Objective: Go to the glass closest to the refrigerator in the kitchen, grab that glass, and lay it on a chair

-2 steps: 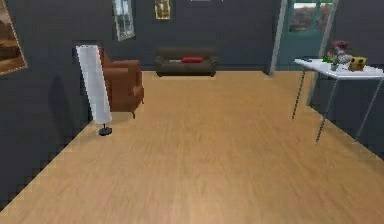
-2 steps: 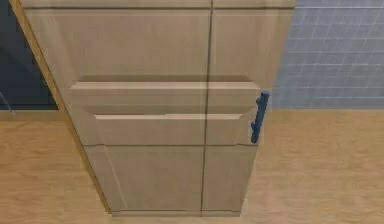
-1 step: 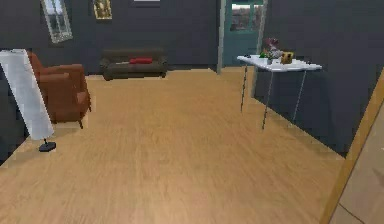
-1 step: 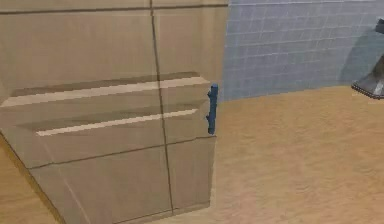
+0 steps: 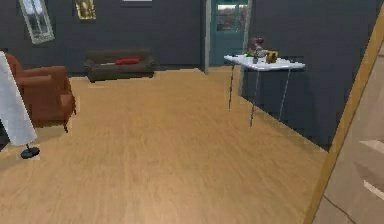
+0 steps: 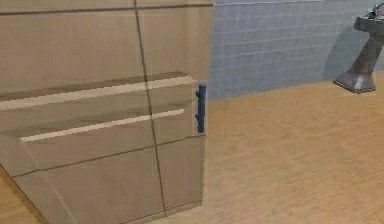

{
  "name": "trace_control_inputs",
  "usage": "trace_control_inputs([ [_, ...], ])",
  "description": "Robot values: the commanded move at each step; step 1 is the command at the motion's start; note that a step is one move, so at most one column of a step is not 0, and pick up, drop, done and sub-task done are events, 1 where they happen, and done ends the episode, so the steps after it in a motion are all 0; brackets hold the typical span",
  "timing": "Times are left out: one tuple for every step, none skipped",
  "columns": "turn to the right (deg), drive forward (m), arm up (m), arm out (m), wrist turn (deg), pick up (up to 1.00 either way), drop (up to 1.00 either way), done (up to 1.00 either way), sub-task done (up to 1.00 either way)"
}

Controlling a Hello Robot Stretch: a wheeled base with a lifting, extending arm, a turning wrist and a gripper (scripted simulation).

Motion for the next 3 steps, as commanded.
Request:
trace_control_inputs([
  [0.0, 0.80, 0.00, 0.00, 0.0, 0.00, 0.00, 0.00, 0.00],
  [0.0, 1.00, 0.00, 0.00, 0.0, 0.00, 0.00, 0.00, 0.00],
  [-3.0, 0.00, 0.00, 0.00, 0.0, 0.00, 0.00, 0.00, 0.00],
])
